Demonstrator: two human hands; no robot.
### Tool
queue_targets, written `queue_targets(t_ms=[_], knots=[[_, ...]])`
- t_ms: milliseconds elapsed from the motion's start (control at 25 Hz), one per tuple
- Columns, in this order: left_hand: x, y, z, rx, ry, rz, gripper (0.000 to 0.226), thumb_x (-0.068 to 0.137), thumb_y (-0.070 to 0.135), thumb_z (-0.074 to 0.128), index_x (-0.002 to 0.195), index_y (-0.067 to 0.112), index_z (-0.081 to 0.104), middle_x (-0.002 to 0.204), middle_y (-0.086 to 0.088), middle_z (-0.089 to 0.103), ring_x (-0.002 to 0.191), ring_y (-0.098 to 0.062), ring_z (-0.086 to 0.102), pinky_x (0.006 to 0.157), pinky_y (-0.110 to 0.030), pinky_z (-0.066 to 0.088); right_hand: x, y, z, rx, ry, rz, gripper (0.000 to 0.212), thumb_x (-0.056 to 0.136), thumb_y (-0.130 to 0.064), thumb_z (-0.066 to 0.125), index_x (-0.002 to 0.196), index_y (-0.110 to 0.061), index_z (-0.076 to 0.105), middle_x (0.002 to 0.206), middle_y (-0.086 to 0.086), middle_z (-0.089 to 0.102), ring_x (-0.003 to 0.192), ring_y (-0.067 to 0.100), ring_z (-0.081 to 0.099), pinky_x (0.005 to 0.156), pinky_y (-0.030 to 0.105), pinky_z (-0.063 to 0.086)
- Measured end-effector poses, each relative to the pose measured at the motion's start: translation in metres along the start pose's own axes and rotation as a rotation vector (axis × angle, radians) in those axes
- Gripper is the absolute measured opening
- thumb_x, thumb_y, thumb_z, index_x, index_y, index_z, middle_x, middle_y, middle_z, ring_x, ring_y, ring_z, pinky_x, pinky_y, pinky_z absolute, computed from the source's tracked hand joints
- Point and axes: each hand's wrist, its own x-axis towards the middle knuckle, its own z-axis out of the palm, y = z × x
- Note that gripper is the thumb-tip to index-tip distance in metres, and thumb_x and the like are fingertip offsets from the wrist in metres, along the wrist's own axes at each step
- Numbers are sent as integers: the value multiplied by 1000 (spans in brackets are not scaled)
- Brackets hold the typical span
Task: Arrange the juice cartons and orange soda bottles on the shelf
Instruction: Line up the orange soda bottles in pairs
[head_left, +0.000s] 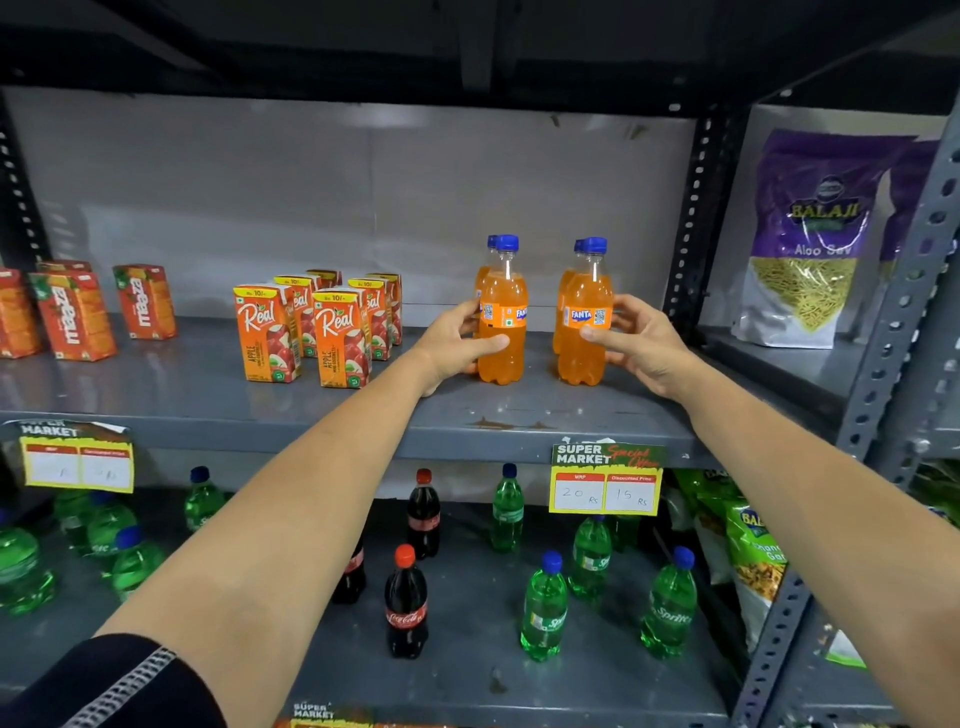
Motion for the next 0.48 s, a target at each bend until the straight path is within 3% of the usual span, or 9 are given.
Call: queue_targets(t_ms=[120,480], knots=[[-1,1,-1,-8,14,-12,56,88,11,62,138,15,38,138,-12,51,126,-28,49,97,-45,46,-2,-2,1,-23,-6,8,76,48,-36,86,117,-23,57,124,7,62,119,25,57,98,52,48],[-3,-1,-7,71,23,16,59,87,19,64,139,16,37,140,-11,48,129,-27,46,102,-49,44,-7,-5,2,-42,-10,2,82,48,-40,85,121,-20,55,125,8,62,119,25,57,99,53,48]])
